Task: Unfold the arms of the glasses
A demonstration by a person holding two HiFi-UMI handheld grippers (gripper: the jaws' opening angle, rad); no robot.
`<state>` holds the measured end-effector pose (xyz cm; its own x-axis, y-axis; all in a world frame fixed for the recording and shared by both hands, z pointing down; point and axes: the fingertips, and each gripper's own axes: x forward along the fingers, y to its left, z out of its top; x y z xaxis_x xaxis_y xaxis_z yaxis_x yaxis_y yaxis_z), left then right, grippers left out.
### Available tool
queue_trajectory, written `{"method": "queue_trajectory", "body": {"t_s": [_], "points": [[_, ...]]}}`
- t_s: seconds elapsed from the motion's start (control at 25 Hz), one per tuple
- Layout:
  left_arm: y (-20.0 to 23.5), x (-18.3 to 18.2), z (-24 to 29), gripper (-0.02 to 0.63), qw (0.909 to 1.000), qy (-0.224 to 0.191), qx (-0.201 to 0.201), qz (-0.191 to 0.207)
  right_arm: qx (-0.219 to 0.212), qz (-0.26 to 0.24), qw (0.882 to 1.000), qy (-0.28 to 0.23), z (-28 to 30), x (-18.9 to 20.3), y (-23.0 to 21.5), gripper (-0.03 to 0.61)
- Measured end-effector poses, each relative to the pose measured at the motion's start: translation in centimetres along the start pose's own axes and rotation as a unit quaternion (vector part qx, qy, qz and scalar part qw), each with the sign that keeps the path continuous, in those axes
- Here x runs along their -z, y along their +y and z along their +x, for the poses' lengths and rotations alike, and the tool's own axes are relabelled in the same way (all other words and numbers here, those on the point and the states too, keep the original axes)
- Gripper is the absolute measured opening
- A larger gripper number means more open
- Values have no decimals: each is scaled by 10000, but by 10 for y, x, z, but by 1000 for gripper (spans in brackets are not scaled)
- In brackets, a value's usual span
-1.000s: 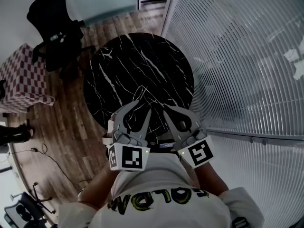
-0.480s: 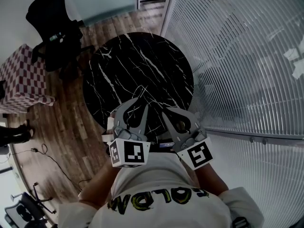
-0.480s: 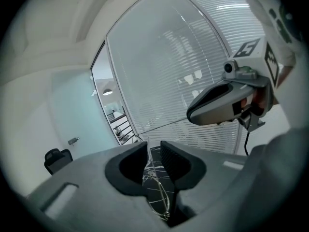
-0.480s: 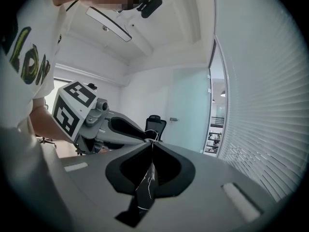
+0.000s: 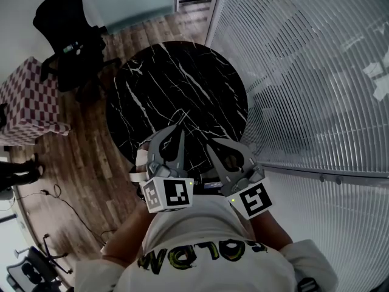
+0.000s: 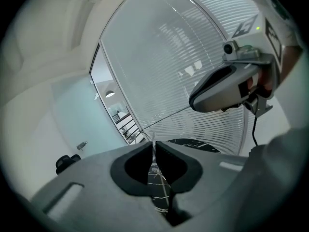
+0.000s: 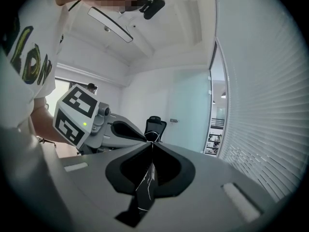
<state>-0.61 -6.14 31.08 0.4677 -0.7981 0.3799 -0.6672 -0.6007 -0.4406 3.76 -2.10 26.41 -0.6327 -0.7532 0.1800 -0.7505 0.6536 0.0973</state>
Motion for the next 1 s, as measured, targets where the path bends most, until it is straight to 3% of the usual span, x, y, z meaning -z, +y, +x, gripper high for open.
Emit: {"method": "queue_trajectory", "body": {"t_s": [0.32, 0.52, 1.0], "points": [[-4, 0, -2, 18, 10000, -30, -29, 73, 45, -28, 10000, 78, -2, 5, -4, 11], [-10, -1, -5, 17, 9981, -3, -164, 600, 104, -44, 9999, 126, -2, 8, -8, 11], [-28, -7, -19, 15, 9955, -236, 149, 906, 159, -114, 9989, 416, 0, 18, -11, 11]]}}
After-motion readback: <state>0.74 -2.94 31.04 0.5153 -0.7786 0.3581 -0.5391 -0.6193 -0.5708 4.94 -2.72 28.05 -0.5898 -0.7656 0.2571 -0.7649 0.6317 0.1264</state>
